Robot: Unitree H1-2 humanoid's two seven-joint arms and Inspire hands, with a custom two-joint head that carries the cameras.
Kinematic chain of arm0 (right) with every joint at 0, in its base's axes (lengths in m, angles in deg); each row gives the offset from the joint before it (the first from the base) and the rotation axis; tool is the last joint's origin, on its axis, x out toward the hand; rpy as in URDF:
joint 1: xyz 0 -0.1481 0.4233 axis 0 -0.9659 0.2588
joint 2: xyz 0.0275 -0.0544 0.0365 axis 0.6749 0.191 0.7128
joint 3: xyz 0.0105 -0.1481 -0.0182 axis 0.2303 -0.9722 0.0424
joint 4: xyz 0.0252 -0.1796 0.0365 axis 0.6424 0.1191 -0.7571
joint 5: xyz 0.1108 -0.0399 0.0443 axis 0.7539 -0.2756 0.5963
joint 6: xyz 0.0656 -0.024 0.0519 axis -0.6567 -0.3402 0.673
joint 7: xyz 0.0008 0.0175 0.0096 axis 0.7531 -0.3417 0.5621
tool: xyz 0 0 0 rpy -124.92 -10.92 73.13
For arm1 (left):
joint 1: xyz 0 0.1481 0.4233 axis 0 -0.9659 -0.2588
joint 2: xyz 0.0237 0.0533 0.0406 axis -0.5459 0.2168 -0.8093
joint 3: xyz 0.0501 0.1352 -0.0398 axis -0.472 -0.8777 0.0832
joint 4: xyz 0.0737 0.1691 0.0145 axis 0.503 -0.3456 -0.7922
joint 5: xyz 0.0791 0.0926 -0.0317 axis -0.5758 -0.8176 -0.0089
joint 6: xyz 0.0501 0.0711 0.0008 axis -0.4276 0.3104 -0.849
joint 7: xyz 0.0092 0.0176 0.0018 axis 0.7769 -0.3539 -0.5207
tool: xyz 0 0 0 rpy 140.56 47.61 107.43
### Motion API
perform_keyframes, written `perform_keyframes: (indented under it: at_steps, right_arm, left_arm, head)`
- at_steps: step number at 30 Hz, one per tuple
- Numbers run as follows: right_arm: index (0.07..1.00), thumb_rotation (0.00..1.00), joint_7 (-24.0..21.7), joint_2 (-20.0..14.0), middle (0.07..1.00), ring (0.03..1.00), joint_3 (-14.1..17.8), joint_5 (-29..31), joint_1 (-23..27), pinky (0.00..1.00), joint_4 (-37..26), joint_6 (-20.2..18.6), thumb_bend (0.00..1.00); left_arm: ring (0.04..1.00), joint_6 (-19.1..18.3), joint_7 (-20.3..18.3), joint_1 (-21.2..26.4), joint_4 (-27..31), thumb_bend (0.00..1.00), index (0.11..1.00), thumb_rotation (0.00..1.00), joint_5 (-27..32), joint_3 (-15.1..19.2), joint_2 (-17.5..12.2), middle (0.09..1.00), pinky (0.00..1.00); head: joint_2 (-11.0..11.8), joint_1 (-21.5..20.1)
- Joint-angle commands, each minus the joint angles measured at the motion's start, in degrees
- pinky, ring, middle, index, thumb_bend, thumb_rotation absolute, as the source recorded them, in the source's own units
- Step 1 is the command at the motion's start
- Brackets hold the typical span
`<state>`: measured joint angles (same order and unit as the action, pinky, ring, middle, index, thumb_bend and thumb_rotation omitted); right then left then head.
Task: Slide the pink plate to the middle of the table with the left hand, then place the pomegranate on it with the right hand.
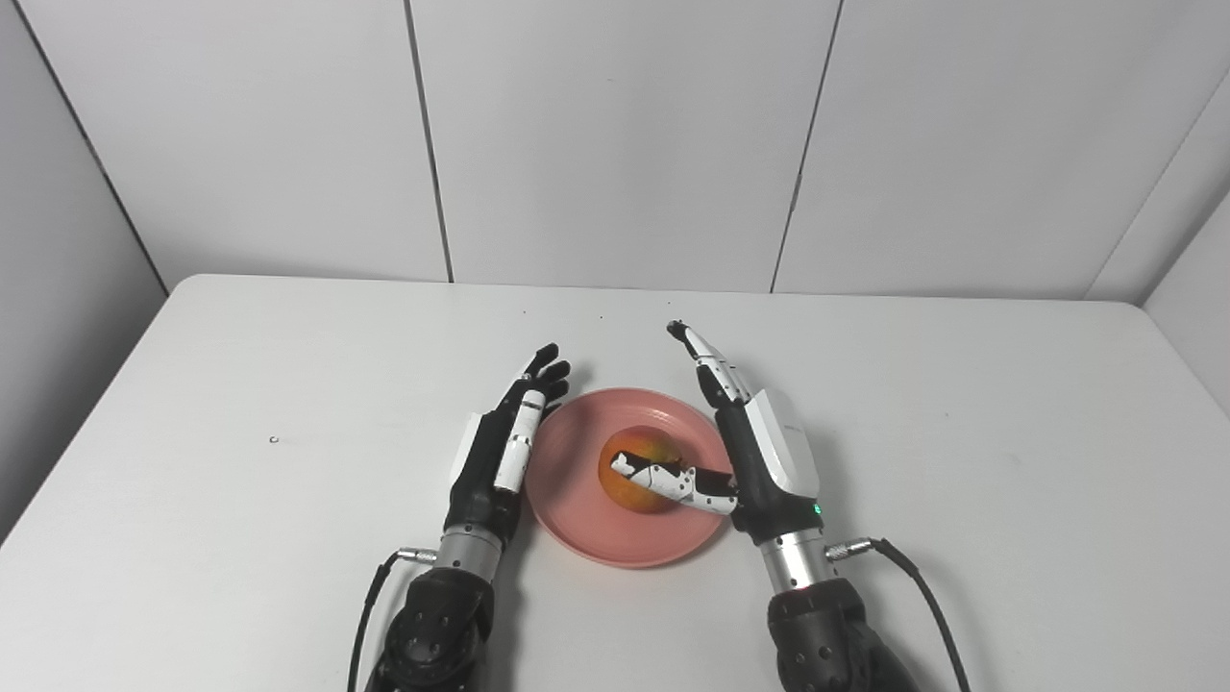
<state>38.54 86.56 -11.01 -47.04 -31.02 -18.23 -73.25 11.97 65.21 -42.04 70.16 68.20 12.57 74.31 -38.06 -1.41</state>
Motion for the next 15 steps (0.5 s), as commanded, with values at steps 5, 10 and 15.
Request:
perform_keyframes:
  at_steps: [5,10,15]
  right_arm:
    - [0.94,0.91,-2.65,1.43,0.953,0.937,3.26,8.22,-0.21,0.88,-2.54,0.27,0.64]
    - [0.938,0.99,-3.87,1.9,0.937,0.937,4.94,11.11,-0.48,0.91,-2.13,-0.03,0.65]
    - [0.942,1.0,-4.52,2.28,0.935,0.946,6.1,13.51,-0.57,0.92,-1.47,0.0,0.63]
  left_arm:
    - [0.892,1.61,0.69,1.3,0.68,0.2,0.884,1.0,-0.16,0.26,0.76,0.89,0.86]
    - [0.888,1.36,1.62,1.33,0.64,0.22,0.878,1.0,-0.5,0.44,0.96,0.886,0.86]
    - [0.9,0.59,2.09,1.32,0.98,0.25,0.89,1.0,-1.03,0.51,0.88,0.9,0.87]
  head:
    - [-0.01,0.08]
    - [-0.1,0.05]
    - [-0.06,0.07]
